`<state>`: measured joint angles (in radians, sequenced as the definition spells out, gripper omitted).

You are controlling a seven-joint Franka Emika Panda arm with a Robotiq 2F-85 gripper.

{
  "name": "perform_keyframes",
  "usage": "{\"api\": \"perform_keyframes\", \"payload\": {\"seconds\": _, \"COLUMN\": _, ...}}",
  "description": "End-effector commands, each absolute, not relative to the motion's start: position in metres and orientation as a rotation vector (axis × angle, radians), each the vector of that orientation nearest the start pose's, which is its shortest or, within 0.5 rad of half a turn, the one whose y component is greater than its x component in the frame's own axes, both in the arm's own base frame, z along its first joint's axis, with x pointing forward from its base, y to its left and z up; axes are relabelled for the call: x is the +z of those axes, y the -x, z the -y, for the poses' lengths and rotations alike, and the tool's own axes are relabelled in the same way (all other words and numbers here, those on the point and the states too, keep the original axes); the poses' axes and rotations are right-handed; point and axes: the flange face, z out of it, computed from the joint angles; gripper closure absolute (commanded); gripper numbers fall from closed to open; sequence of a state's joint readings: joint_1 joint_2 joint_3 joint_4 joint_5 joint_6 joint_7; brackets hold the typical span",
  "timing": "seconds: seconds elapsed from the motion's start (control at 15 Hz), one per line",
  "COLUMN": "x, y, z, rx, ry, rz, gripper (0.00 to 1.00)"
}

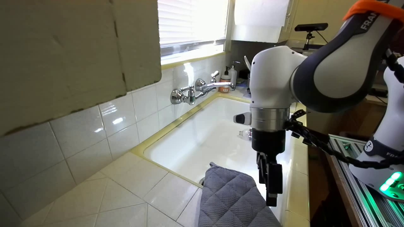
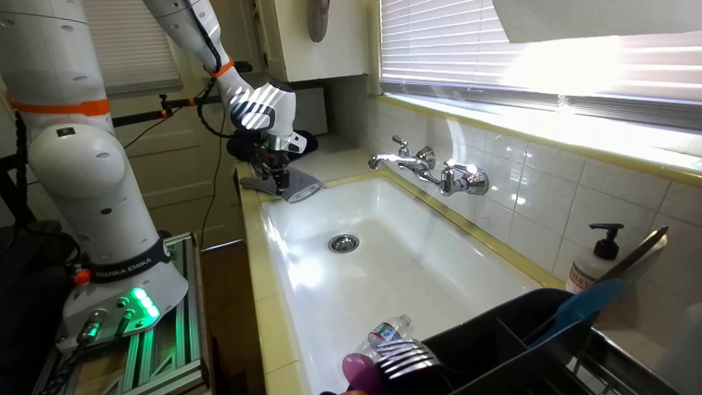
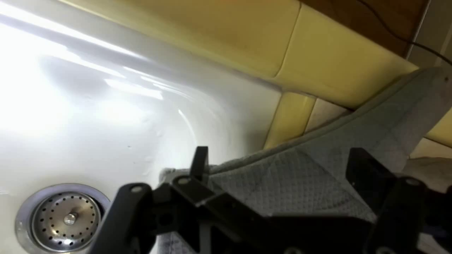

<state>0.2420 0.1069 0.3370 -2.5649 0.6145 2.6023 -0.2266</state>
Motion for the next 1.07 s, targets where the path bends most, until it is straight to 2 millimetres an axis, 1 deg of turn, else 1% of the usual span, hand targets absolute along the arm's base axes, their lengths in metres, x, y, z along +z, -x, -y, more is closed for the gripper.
{"api": "perform_keyframes", "payload": {"seconds": 0.0, "x": 0.226, "y": -0.351, "z": -0.23, "rx": 0.147, "ry": 2.828, "rz": 0.214, "gripper": 0.0}}
{"api": "perform_keyframes", "payload": {"seconds": 0.07, "x": 0.225, "y": -0.35, "z": -0.231, "rx": 0.151, "ry": 2.83, "rz": 0.19, "gripper": 0.0}}
{"api": "perform_keyframes", "payload": {"seconds": 0.2, "x": 0.22, "y": -0.355, "z": -0.232, "rx": 0.144, "ry": 2.816, "rz": 0.185, "gripper": 0.0}}
{"api": "perform_keyframes", "payload": {"seconds": 0.27, "x": 0.217, "y": -0.362, "z": -0.234, "rx": 0.117, "ry": 2.811, "rz": 0.189, "gripper": 0.0}}
{"api": "perform_keyframes", "payload": {"seconds": 0.47, "x": 0.218, "y": -0.374, "z": -0.236, "rx": 0.001, "ry": 2.814, "rz": 0.182, "gripper": 0.0}}
{"api": "perform_keyframes", "payload": {"seconds": 0.53, "x": 0.215, "y": -0.377, "z": -0.236, "rx": -0.019, "ry": 2.814, "rz": 0.163, "gripper": 0.0}}
{"api": "perform_keyframes", "payload": {"seconds": 0.8, "x": 0.208, "y": -0.386, "z": -0.241, "rx": -0.065, "ry": 2.782, "rz": 0.122, "gripper": 0.0}}
{"api": "perform_keyframes", "payload": {"seconds": 1.0, "x": 0.207, "y": -0.395, "z": -0.244, "rx": -0.168, "ry": 2.774, "rz": 0.143, "gripper": 0.0}}
